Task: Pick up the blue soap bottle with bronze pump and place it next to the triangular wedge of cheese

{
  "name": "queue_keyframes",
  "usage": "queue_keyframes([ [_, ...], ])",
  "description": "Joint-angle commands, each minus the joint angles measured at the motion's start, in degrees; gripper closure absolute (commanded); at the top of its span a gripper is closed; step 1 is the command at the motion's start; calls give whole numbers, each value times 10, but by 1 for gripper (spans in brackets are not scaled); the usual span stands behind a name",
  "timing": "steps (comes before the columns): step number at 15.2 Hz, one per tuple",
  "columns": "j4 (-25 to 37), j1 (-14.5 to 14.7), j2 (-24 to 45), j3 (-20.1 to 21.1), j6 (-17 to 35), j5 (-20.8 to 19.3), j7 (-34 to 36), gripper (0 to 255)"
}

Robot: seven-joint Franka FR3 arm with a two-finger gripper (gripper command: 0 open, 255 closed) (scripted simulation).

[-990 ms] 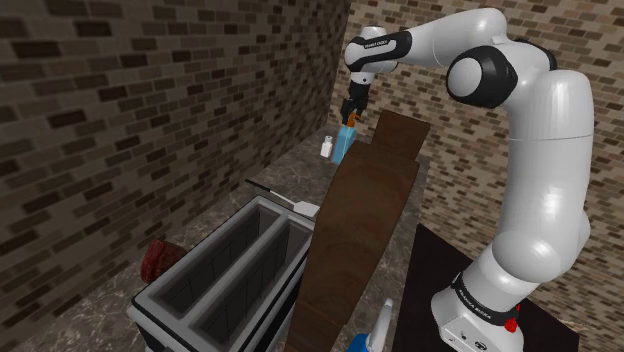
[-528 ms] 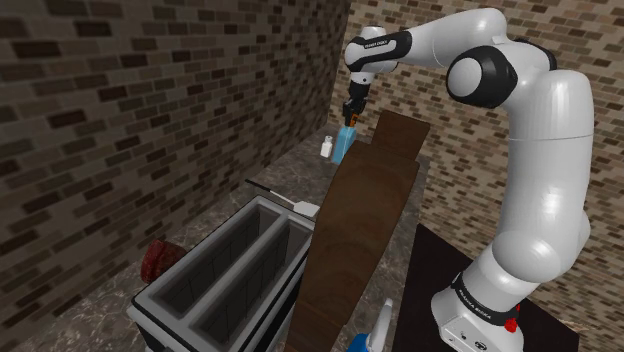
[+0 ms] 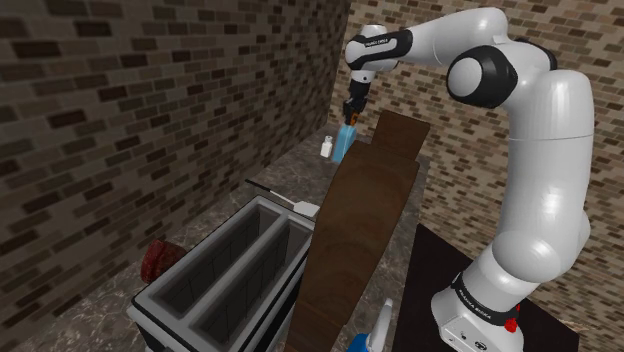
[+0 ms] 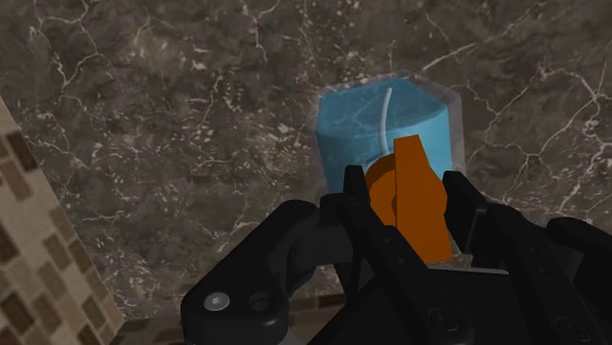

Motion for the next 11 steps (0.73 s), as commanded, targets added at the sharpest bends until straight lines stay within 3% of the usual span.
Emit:
queue_keyframes([
  [1, 10, 0, -3, 0, -13, -1, 1, 255],
  [11, 81, -4, -8, -2, -88, -3, 3, 255],
])
